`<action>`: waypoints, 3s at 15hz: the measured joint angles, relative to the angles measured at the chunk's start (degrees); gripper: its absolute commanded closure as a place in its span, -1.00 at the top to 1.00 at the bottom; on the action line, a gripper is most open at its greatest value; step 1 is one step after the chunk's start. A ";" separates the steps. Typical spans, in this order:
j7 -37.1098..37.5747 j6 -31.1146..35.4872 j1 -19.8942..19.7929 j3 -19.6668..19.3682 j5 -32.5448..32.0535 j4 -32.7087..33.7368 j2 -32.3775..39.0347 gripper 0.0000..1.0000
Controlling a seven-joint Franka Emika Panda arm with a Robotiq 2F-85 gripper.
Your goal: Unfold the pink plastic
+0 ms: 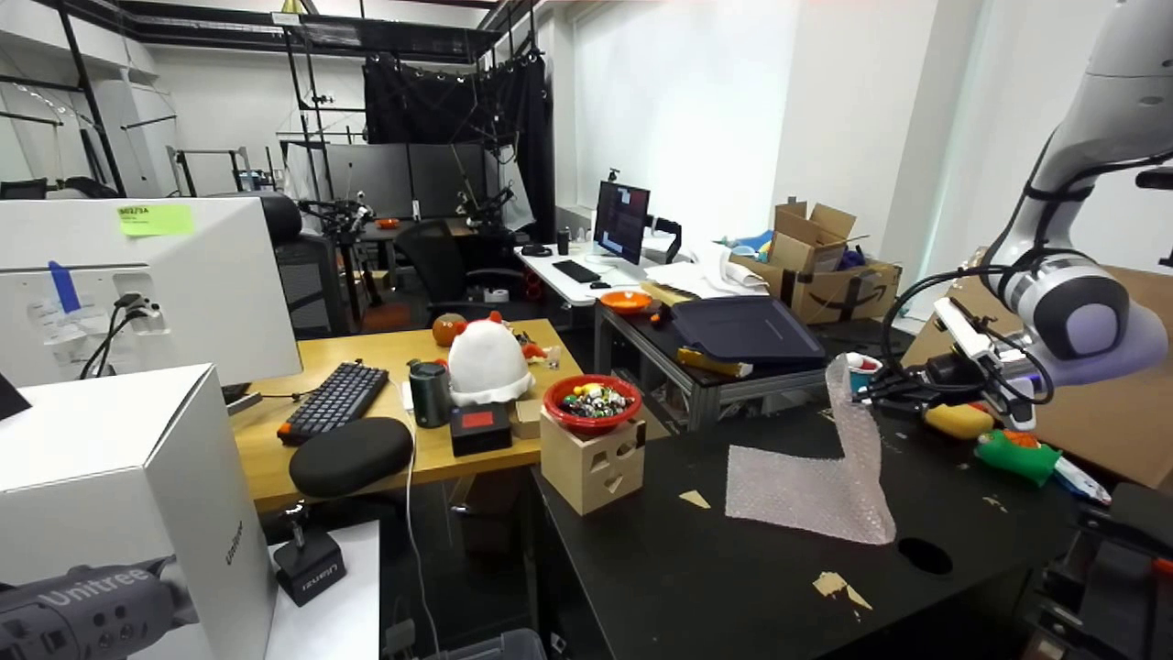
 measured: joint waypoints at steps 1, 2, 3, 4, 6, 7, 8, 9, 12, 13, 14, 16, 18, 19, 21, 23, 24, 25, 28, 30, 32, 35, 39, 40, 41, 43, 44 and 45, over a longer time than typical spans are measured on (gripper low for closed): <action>-0.19 0.00 0.54 0.19 -0.02 0.04 -0.89 -0.98; -0.91 -0.35 0.95 0.55 -0.02 0.13 -1.75 -0.98; -1.56 -0.88 1.20 1.03 -0.02 0.29 -2.50 -0.98; -2.38 -2.02 1.36 1.54 -0.02 0.48 -3.14 -0.98; -4.01 -5.23 1.42 2.38 -0.02 1.02 -3.98 -0.98; -4.83 -7.61 1.39 2.66 -0.02 1.28 -4.18 -0.98; -5.78 -10.32 1.34 2.79 -0.02 1.47 -4.24 -0.98; -6.80 -13.35 1.20 2.81 -0.02 1.52 -4.24 -0.98; -8.61 -20.69 -0.24 2.60 -0.02 1.06 -3.85 -0.37; -8.62 -20.85 -0.62 2.22 -0.02 0.66 -3.56 -0.25; -8.62 -20.23 -0.85 1.61 -0.02 0.14 -3.22 -0.12; -8.62 -17.53 -0.91 0.08 -0.02 -1.25 -2.87 0.20; -8.62 -14.49 -0.91 -1.07 -0.02 -2.38 -2.91 0.50; -8.62 -13.07 -0.88 -1.31 -0.01 -2.63 -2.98 0.67; -8.62 -10.29 -0.69 -1.36 0.01 -2.81 -3.32 0.94; -8.62 -7.88 -0.09 -1.36 0.01 -2.84 -3.90 1.00; -8.62 -6.73 0.32 -1.33 0.01 -2.84 -4.27 1.00; -8.60 -4.70 1.05 -1.25 0.01 -2.84 -4.79 1.00; -8.33 7.07 5.48 0.20 -0.26 -2.36 -7.63 1.00; -5.70 16.63 9.59 2.57 -1.77 -1.30 -10.18 1.00; -0.61 25.95 13.29 5.53 -4.86 0.63 -12.23 1.00; 9.47 34.79 16.75 9.73 -14.35 4.13 -13.14 1.00; 22.08 37.62 18.15 12.28 -30.75 7.48 -13.10 1.00; 24.23 37.62 18.16 12.36 -33.93 8.05 -13.09 1.00; 25.85 37.62 18.12 12.36 -36.58 8.61 -13.09 1.00; 26.25 37.62 17.87 12.55 -37.14 8.83 -12.97 1.00; 26.24 37.62 17.82 12.61 -37.14 8.80 -12.80 1.00; 26.24 37.62 17.82 12.63 -37.14 8.79 -12.67 1.00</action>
